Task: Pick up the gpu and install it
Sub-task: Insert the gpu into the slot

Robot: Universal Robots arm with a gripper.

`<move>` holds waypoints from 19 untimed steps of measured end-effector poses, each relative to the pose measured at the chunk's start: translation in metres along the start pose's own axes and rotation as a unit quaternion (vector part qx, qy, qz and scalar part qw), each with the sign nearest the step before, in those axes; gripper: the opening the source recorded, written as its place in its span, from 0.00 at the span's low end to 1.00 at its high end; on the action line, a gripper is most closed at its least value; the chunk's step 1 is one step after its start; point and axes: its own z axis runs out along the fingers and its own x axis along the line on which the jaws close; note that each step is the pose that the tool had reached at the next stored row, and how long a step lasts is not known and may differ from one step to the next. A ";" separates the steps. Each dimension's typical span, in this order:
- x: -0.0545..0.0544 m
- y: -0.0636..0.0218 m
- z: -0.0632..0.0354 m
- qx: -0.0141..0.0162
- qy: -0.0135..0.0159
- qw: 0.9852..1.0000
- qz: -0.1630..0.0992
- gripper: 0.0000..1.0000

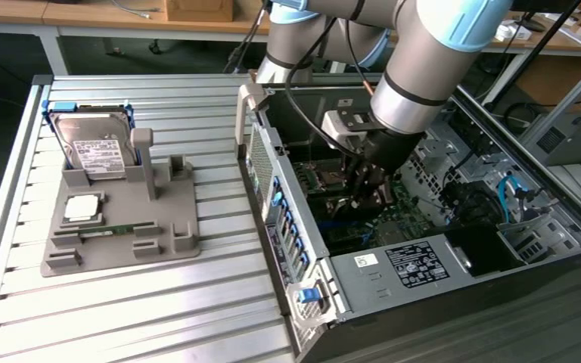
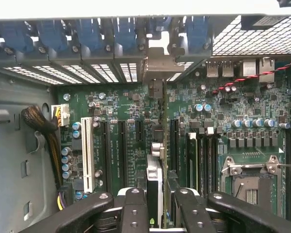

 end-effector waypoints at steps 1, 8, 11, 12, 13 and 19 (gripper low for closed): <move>0.000 0.0000 0.0001 0.004 0.000 1.000 0.000 0.27; 0.000 0.0000 0.0002 0.012 -0.002 1.000 0.000 0.27; 0.000 0.0004 0.0002 0.012 0.009 1.000 0.000 0.27; 0.000 0.0010 0.0002 0.012 0.010 1.000 0.000 0.27; 0.000 0.0023 0.0003 0.013 0.010 1.000 0.000 0.27; -0.001 0.0081 0.0009 0.013 0.005 1.000 0.002 0.27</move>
